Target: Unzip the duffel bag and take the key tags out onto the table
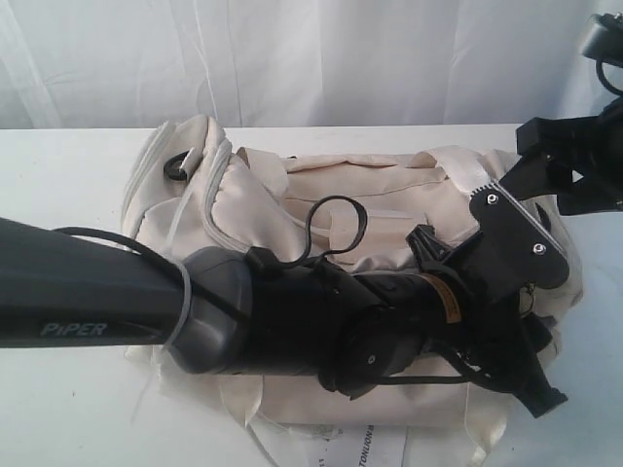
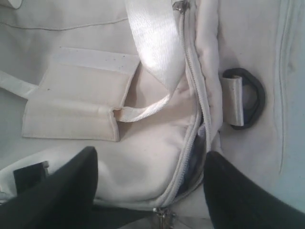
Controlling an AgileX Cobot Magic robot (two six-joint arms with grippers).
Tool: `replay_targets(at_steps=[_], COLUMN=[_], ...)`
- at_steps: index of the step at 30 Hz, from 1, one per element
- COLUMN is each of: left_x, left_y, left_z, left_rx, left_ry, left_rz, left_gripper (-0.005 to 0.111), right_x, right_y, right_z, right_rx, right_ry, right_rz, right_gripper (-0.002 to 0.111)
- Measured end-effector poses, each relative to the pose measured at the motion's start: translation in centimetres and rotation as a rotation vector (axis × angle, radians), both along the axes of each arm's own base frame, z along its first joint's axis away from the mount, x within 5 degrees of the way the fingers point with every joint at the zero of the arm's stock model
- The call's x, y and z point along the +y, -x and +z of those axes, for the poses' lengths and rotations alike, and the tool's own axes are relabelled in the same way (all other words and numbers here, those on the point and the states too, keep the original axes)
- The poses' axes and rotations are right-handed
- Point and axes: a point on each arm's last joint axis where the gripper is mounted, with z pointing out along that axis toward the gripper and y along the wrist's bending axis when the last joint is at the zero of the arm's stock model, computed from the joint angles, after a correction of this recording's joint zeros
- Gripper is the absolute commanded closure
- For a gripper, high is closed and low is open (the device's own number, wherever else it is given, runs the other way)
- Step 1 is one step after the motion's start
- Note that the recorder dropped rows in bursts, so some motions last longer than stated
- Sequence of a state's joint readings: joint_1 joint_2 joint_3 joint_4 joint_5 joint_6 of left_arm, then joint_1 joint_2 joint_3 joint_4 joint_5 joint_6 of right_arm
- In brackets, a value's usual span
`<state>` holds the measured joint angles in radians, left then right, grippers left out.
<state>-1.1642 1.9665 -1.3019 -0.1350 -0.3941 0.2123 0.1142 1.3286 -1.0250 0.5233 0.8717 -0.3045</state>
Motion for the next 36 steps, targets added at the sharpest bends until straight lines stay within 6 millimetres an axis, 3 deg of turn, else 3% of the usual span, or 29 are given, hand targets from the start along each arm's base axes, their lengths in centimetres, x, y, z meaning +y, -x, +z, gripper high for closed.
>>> replay_targets(at_steps=[5,14,20,30,36], left_x=[0.0,0.0,0.1,0.5,1.0], left_y=[-0.1,0.0,0.1,0.3,0.6], left_z=[0.1,0.0,-0.2,0.3,1.5], left_rx=[-0.009,-0.007,0.006,0.024,0.026], left_ry=[0.013,0.003,-0.019,-0.075,-0.078], left_rz=[0.003,0.0,-0.005,-0.025,-0.033], left_gripper=[0.077,0.08,0.107,0.107,0.107], right_x=[0.1,0.2,0.2,0.7,0.8], right_y=[0.0,0.2,0.3,-0.3,-0.8], right_z=[0.0,0.0,-0.1,-1.9,-2.9], right_rx=[0.006,0.029,0.039,0.165,0.216], right_ry=[-0.013,-0.022,-0.022,-0.056,-0.056], right_rz=[-0.002,0.008,0.014,0.027,0.028], right_gripper=[0.048,0.048,0.048,0.048,0.049])
